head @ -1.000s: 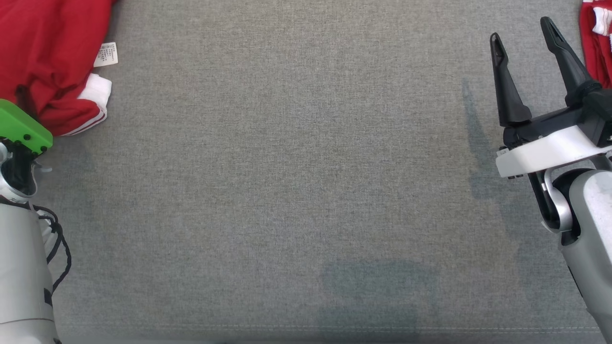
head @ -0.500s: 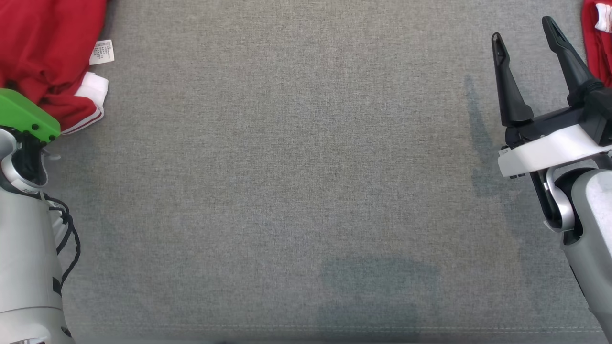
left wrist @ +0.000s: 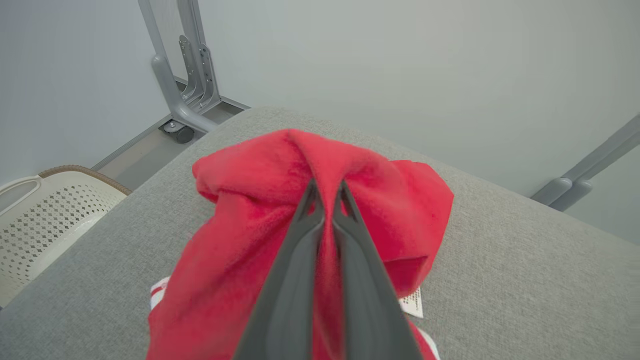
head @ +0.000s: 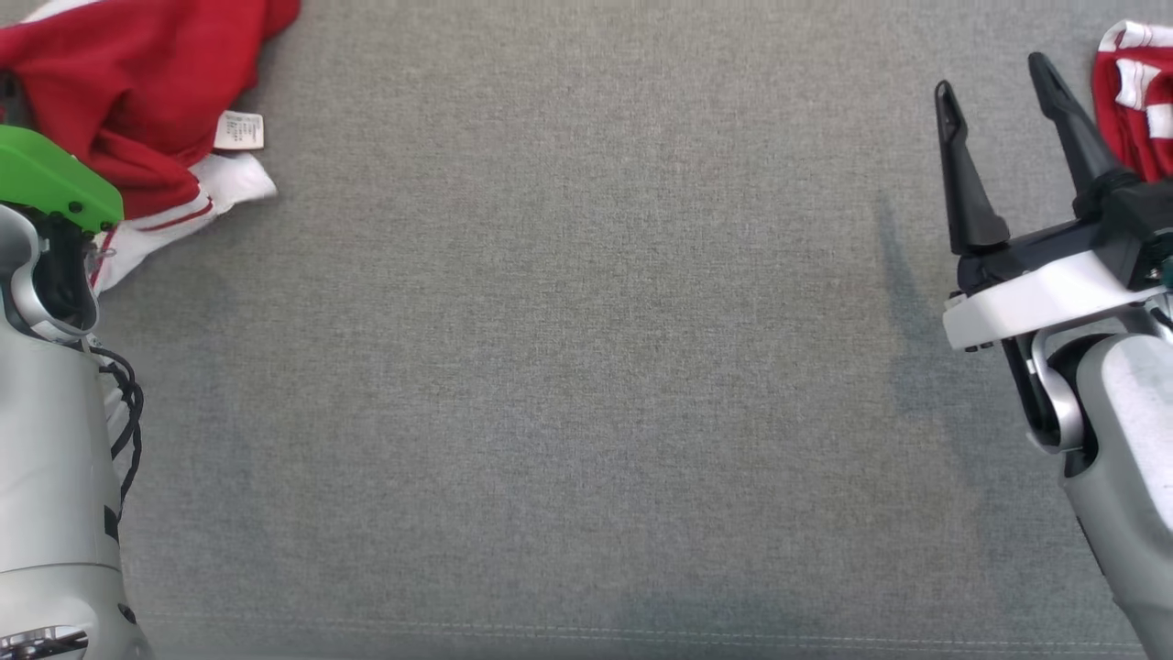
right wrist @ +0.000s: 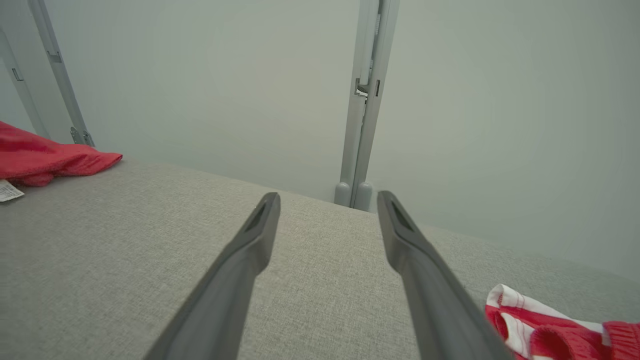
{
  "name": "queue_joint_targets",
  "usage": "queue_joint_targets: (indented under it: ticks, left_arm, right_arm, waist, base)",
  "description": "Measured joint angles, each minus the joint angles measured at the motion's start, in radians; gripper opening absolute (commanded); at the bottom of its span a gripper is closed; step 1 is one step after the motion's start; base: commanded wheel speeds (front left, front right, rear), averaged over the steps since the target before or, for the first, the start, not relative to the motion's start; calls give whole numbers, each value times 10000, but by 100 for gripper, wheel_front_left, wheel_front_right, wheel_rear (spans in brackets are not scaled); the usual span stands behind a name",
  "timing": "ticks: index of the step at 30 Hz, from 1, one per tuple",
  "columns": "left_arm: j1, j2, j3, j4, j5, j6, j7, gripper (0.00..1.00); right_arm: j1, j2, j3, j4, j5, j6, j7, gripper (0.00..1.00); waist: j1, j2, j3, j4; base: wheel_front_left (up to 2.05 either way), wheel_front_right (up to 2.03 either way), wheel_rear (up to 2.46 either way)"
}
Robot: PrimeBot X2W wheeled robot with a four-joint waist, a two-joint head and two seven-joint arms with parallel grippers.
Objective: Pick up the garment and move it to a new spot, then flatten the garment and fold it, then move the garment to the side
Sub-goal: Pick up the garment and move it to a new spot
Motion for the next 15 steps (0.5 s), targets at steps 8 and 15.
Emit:
queue_joint_targets:
  ticks: [8,15]
  left_arm:
    - [-170,35,-474,-15,311,-608,-602,0]
    - [-353,-232,-1235,-174,464,-1273,-819,0]
  right_arm:
    - [123,311,109,499,192,73,-263,100]
    - [552,690,215,930,383,73,-435,100]
  waist:
    - [0,0,-827,96]
    - [-1,0,-1710,33]
  base:
    - [0,0,0]
    - [0,0,0]
